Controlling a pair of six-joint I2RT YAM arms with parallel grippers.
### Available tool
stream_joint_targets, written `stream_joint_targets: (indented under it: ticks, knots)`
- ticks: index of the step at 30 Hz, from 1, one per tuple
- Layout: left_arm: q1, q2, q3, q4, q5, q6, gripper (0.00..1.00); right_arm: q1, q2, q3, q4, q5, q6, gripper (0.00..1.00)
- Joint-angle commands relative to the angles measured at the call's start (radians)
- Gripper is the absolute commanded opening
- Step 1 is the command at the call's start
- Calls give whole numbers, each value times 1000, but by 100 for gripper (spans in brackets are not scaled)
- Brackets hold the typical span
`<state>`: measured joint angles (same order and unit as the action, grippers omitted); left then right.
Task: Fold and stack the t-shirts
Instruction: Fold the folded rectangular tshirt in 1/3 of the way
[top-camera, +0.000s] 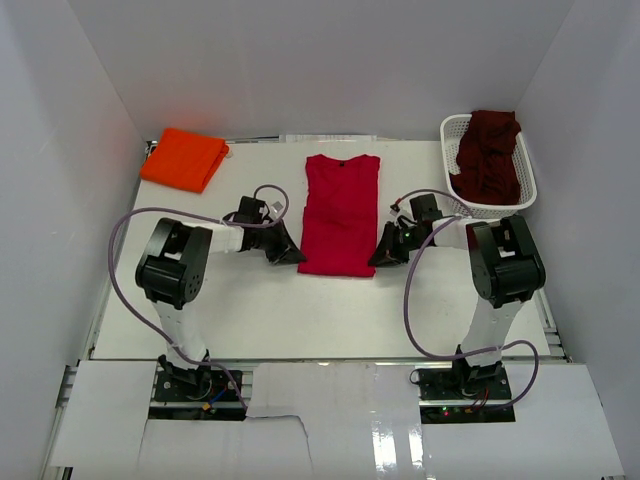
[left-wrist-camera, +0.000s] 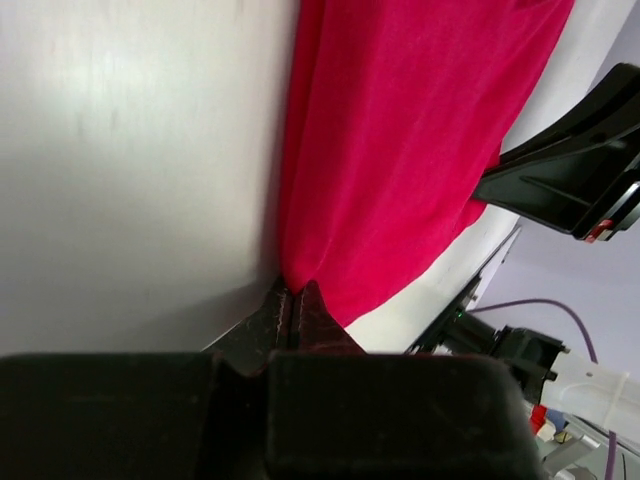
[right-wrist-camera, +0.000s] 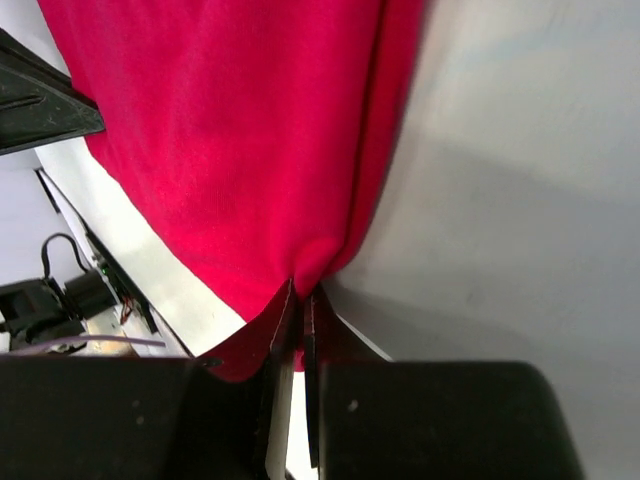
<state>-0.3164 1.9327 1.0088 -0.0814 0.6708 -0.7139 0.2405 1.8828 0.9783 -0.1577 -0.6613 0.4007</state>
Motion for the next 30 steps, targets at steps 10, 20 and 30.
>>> stream_joint_targets:
  ticks: [10, 20, 30]
  knots:
    - [-58, -328, -268, -98, -70, 10, 0, 82, -227, -291, -39, 120, 0, 15]
    - [-58, -354, -263, -181, -140, 34, 59, 92, -356, -334, -89, 247, -2, 53]
    - [-35, -613, -294, -166, -220, -28, 44, 92, -428, -233, -152, 244, -22, 53]
